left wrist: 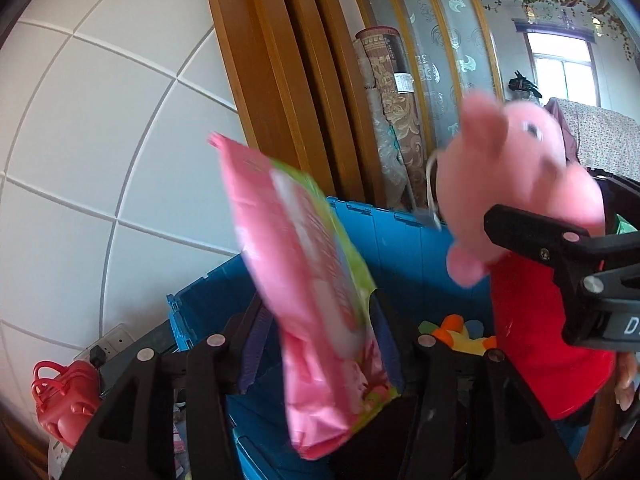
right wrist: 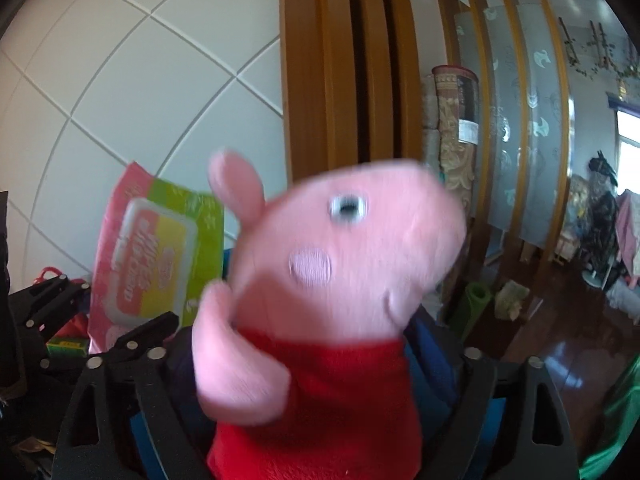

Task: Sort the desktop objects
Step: 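Carry the pig plush with the right gripper and drop it into the crate, then move both grippers back over the pile of objects, then grasp the pink tissue pack with the right gripper and lift it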

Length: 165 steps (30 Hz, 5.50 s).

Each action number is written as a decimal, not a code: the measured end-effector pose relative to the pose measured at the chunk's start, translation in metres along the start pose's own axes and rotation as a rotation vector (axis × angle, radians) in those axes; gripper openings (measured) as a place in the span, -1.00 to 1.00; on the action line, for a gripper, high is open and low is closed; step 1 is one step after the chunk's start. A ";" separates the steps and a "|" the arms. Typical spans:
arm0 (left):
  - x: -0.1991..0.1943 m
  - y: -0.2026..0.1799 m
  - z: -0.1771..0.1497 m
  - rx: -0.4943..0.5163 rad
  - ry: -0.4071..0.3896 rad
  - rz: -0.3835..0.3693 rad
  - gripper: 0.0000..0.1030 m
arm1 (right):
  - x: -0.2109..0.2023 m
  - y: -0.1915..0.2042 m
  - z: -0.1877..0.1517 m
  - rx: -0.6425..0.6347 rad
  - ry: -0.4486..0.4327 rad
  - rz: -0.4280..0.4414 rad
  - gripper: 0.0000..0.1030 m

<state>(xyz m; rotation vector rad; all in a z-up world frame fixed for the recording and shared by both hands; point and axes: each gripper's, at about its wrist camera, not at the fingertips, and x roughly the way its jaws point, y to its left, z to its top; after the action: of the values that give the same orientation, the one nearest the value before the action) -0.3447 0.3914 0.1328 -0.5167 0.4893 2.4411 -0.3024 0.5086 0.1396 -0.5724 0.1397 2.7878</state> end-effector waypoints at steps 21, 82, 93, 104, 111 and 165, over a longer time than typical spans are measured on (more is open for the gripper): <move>-0.026 0.026 -0.028 -0.135 -0.081 0.093 0.27 | -0.028 0.012 -0.010 -0.013 -0.070 0.044 1.00; -0.075 0.395 -0.440 -0.449 0.425 0.404 0.27 | 0.085 0.411 -0.170 -0.367 0.261 0.542 1.00; 0.005 0.408 -0.476 -0.432 0.604 0.267 0.27 | 0.144 0.452 -0.197 -0.422 0.373 0.565 1.00; 0.030 0.412 -0.488 -0.300 0.643 0.284 0.48 | 0.186 0.464 -0.209 -0.382 0.477 0.577 1.00; 0.022 0.424 -0.487 -0.363 0.630 0.272 0.48 | 0.188 0.483 -0.211 -0.405 0.485 0.608 1.00; 0.030 0.437 -0.500 -0.380 0.675 0.147 0.48 | 0.187 0.633 -0.219 -0.715 0.314 0.868 0.07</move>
<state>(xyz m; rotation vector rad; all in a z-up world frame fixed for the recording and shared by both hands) -0.5106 -0.1515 -0.2118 -1.5346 0.3258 2.4635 -0.5759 -0.0786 -0.1128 -1.3929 -0.7548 3.5146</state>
